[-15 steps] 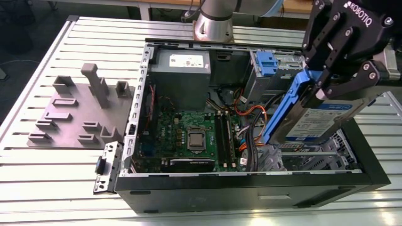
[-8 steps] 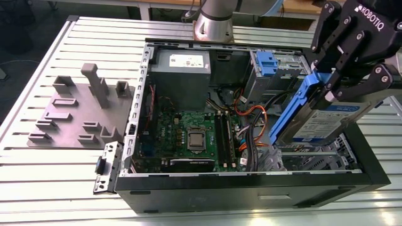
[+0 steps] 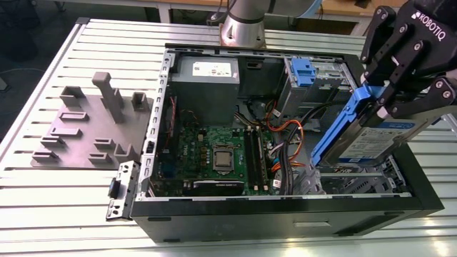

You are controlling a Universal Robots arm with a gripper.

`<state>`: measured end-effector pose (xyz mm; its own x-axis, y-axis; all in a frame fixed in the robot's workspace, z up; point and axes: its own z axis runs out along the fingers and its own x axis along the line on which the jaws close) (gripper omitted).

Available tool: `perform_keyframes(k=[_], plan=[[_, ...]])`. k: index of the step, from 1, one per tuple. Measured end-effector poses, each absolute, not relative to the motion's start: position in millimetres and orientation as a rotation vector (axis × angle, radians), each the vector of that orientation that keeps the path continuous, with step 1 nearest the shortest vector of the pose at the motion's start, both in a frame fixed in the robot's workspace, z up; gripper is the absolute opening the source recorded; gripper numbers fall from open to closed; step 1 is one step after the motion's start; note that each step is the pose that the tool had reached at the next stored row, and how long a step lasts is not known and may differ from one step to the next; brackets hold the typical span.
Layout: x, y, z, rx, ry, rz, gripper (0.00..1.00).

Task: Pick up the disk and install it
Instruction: 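Insert the disk into the insertion slot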

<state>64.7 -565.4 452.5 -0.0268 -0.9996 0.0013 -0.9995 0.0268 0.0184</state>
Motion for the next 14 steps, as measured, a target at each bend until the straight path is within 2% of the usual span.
perform_keyframes(k=[14], plan=[[74.7,-565.4,445.3,2.184,-2.239,-0.019,0.36]])
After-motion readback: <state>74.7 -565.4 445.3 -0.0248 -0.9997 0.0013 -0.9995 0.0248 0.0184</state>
